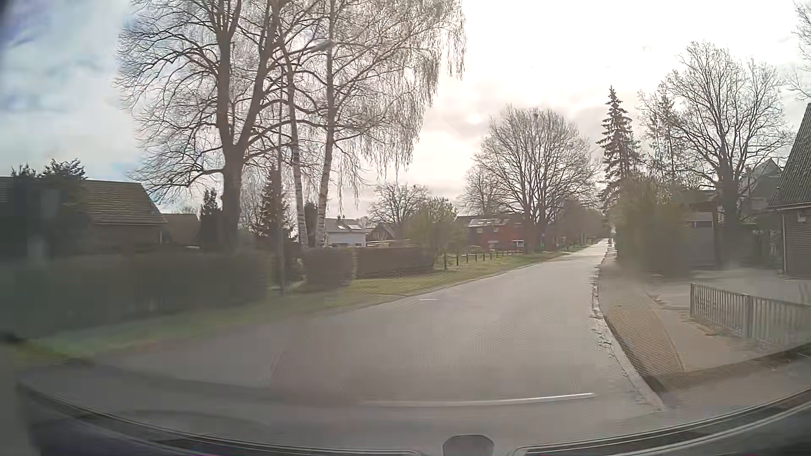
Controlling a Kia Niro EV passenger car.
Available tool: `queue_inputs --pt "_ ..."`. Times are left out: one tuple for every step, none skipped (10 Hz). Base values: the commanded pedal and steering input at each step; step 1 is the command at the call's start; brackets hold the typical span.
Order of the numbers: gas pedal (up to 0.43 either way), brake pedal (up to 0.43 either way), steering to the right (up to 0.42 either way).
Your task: Follow the waypoints while adhering to traffic rules and regulations
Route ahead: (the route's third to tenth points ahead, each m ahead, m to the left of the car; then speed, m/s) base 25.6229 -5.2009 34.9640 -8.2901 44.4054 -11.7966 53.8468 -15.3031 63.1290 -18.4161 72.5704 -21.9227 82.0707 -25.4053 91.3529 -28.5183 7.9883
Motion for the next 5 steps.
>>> queue_inputs --pt "0.157 0.000 0.123" --pt "0.169 0.000 0.123" --pt "0.169 0.000 0.123" --pt "0.177 0.000 0.123" --pt "0.189 0.000 0.121"
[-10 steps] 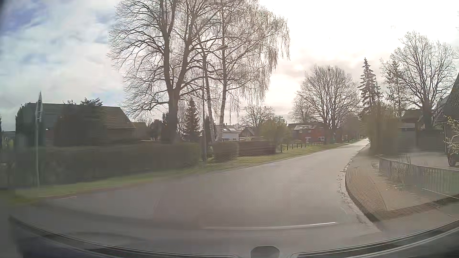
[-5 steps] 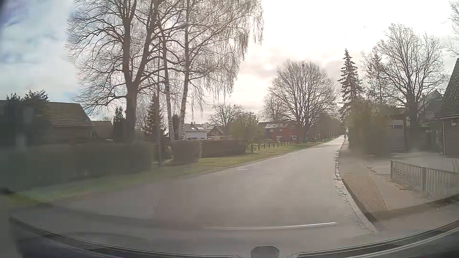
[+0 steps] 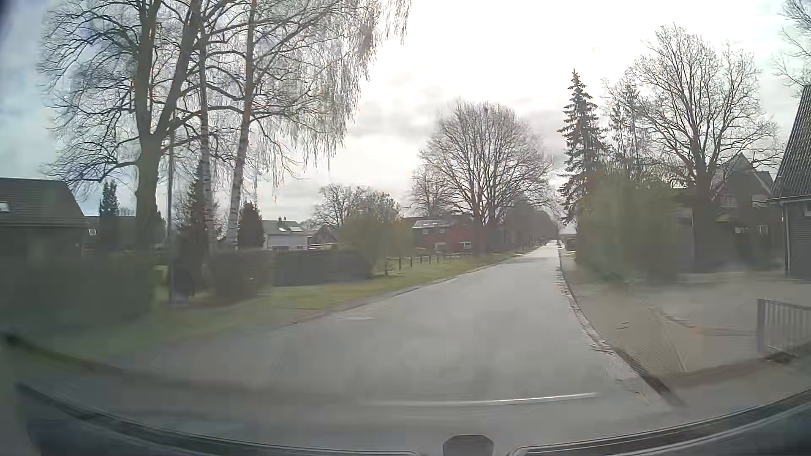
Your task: Follow the waypoints while adhering to traffic rules and regulations
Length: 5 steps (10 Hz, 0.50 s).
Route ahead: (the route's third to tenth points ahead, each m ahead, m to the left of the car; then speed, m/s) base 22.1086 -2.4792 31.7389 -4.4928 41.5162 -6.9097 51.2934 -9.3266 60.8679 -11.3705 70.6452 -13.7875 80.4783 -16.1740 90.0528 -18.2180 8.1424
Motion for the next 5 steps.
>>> queue_inputs --pt "0.189 0.000 0.118" --pt "0.197 0.000 0.112" --pt "0.197 0.000 0.110" --pt "0.197 0.000 0.109" --pt "0.197 0.000 0.103"
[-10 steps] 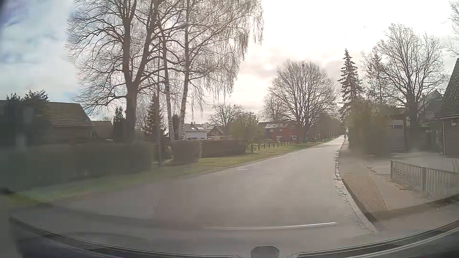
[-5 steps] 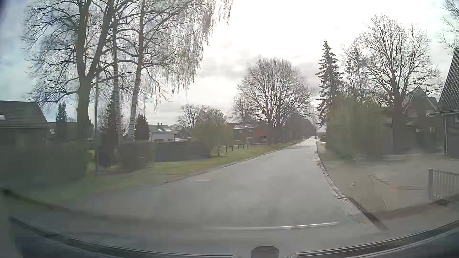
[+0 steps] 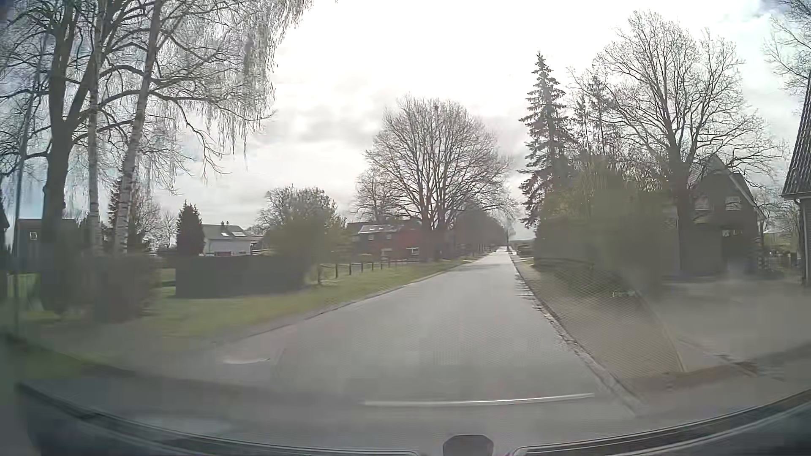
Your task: Follow the waypoints while adhering to traffic rules and regulations
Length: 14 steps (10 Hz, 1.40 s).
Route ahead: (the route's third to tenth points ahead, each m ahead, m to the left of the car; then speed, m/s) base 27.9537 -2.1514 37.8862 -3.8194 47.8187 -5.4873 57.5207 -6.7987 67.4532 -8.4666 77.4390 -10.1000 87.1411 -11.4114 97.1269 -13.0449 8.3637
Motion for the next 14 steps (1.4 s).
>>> queue_inputs --pt "0.197 0.000 0.091" --pt "0.197 0.000 0.085" --pt "0.197 0.000 0.081" --pt "0.197 0.000 0.076" --pt "0.197 0.000 0.060" --pt "0.209 0.000 0.046" --pt "0.209 0.000 0.041" --pt "0.209 0.000 0.035" --pt "0.209 0.000 0.026" --pt "0.209 0.000 0.019" --pt "0.209 0.000 0.013" --pt "0.209 0.000 0.008" --pt "0.209 0.000 0.008" --pt "0.209 0.000 0.007"
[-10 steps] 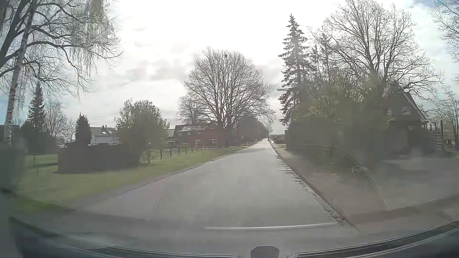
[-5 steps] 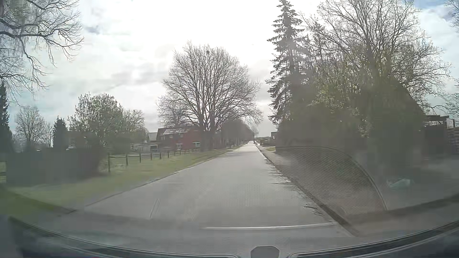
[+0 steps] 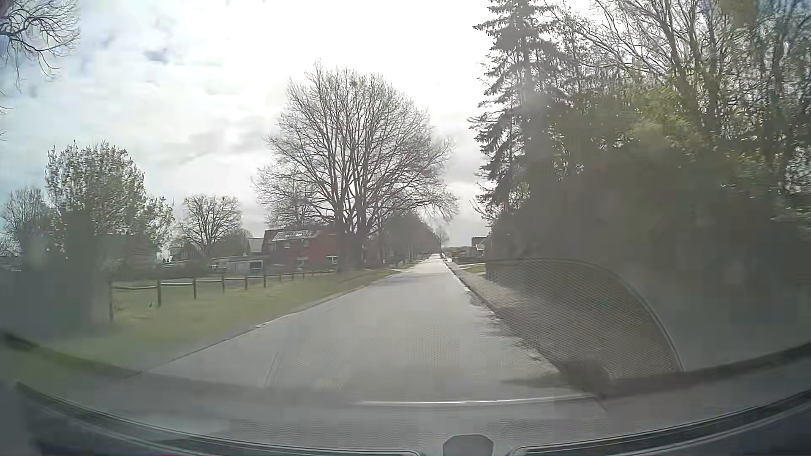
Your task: Follow the waypoints while adhering to traffic rules and regulations
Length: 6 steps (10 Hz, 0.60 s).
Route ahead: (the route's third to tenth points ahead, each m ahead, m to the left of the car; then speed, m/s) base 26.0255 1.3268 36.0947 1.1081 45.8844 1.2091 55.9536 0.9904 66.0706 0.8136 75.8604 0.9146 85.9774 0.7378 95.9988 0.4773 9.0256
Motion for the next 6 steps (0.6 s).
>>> queue_inputs --pt "0.209 0.000 0.001" --pt "0.209 0.000 -0.003" --pt "0.209 0.000 -0.002" --pt "0.209 0.000 -0.002" --pt "0.209 0.000 -0.001" --pt "0.209 0.000 0.000"
